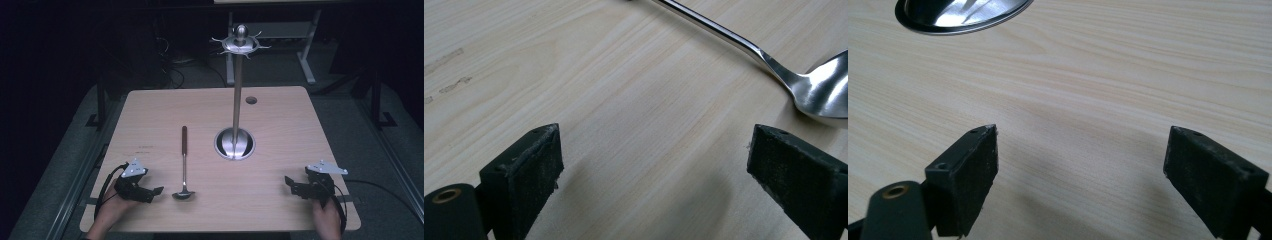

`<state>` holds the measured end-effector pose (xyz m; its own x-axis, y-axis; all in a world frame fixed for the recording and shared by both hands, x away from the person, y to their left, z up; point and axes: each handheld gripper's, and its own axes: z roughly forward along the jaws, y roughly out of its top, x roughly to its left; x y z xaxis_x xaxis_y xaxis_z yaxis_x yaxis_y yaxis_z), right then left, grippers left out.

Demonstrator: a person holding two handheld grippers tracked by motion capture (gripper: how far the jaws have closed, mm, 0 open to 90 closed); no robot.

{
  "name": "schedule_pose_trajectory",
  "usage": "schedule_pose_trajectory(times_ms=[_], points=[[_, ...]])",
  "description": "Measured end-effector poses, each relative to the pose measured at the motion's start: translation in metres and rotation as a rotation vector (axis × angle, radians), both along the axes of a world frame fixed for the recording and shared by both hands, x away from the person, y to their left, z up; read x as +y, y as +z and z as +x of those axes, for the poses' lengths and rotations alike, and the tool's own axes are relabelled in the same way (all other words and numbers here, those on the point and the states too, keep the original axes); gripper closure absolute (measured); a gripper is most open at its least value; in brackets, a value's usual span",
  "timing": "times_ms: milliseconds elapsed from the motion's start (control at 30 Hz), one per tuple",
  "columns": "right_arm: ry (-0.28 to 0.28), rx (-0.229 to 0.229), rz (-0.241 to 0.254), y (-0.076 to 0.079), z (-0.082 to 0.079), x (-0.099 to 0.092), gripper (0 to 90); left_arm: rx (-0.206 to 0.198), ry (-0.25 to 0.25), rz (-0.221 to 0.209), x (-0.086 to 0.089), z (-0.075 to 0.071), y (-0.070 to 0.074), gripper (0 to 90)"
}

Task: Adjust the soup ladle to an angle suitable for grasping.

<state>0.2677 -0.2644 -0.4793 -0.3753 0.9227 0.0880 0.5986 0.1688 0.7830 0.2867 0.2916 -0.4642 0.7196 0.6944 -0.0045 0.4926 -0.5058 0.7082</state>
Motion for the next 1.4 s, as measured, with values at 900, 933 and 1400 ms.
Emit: schedule_pose_trajectory(times_ms=[900,933,1400], points=[[0.011,-0.026,0.003,0.001,-0.002,-0.001,13.6,-0.023,0.059,-0.004,-0.004,0.023,0.017,39.5],[0.013,-0.026,0.003,0.001,-0.002,-0.002,13.6,-0.023,0.059,-0.004,-0.004,0.023,0.017,41.6],[0.014,-0.034,0.008,0.001,-0.003,-0.002,13.6,0.016,0.101,-0.023,-0.015,0.053,0.022,78.4]])
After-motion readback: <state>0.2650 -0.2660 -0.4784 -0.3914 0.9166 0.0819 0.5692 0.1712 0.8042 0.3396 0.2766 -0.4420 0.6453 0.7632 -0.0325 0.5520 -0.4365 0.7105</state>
